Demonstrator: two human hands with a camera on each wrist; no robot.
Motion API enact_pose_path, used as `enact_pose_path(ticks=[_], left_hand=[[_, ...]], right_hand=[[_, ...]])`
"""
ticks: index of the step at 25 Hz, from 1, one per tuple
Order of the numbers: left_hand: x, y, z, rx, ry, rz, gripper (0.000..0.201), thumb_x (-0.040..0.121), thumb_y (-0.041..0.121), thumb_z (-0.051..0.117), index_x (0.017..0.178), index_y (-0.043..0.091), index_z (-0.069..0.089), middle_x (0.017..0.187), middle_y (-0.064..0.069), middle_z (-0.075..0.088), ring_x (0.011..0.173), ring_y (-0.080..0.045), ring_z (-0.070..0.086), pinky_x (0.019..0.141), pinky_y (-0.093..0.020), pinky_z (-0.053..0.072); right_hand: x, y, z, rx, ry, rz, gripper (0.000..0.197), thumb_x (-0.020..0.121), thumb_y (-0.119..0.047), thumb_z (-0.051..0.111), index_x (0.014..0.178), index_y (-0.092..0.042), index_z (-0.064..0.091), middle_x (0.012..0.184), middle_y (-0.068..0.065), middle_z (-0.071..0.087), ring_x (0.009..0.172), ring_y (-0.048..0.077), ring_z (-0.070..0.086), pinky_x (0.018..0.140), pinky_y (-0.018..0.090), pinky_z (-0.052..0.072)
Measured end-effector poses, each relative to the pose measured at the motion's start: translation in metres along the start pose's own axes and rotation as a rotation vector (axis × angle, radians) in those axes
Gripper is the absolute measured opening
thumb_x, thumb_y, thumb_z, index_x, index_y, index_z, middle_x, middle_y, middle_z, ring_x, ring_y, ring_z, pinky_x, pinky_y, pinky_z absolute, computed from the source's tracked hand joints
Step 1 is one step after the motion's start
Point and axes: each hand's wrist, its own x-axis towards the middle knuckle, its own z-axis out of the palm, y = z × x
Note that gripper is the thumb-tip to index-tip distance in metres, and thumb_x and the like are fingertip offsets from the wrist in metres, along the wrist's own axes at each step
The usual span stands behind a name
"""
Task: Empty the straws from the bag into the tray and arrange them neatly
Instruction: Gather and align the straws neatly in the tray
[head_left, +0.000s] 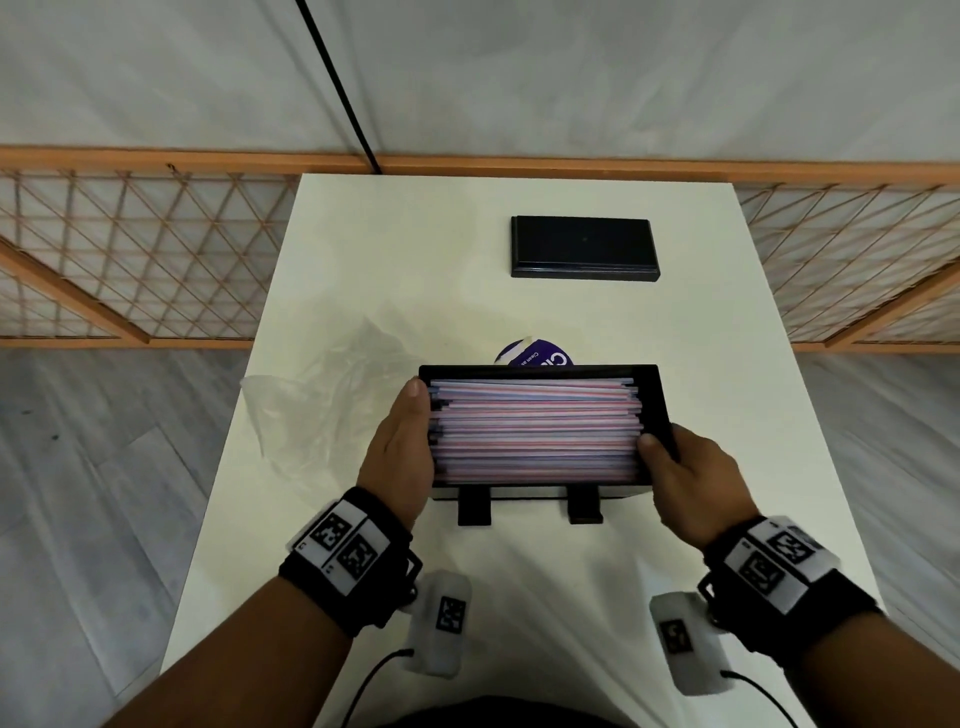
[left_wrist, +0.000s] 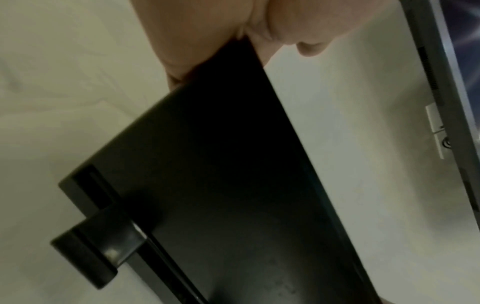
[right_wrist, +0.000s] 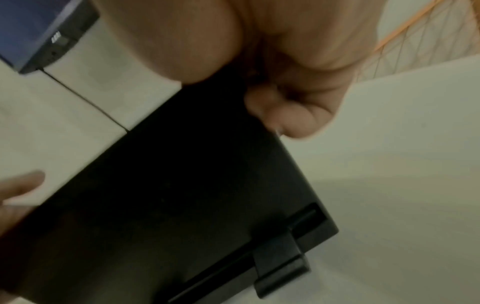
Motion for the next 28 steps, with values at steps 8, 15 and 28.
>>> enact_pose_path(ticks=[8, 15, 28], left_hand=[[0.015, 0.043, 0.007, -0.222, -0.111, -0.1, 0.072, 0.081, 0.075, 0.042, 0.119, 0.021, 0.071, 0.119, -0.006, 0.074, 0.114, -0.024, 0.068, 0.108, -0.047, 0.047], [0.028, 0.045, -0.017, -0.277, -0.042, -0.181, 0.076, 0.099, 0.067, 0.025, 0.126, 0.01, 0.068, 0.117, -0.014, 0.074, 0.109, -0.028, 0.071, 0.096, -0.042, 0.053], [0.0, 0.01, 0.0, 0.15, -0.086, -0.033, 0.051, 0.096, 0.066, 0.026, 0.122, 0.033, 0.055, 0.114, 0.013, 0.062, 0.114, -0.014, 0.059, 0.099, -0.035, 0.044]], right_hand=[[0.004, -0.041, -0.051, 0.029, 0.296, -0.042, 0.036, 0.073, -0.031, 0.044, 0.064, 0.002, 0.056, 0.068, 0.025, 0.058, 0.072, 0.043, 0.052, 0.063, 0.042, 0.041], [-0.004, -0.088, -0.051, -0.172, 0.233, -0.423, 0.032, 0.078, -0.028, 0.034, 0.05, -0.013, 0.03, 0.046, 0.002, 0.031, 0.047, 0.027, 0.027, 0.057, 0.036, 0.007], [0.007, 0.002, -0.011, 0.107, -0.043, 0.01, 0.018, 0.094, -0.01, 0.05, 0.085, -0.005, 0.064, 0.062, 0.013, 0.063, 0.045, 0.026, 0.061, 0.046, 0.021, 0.046]])
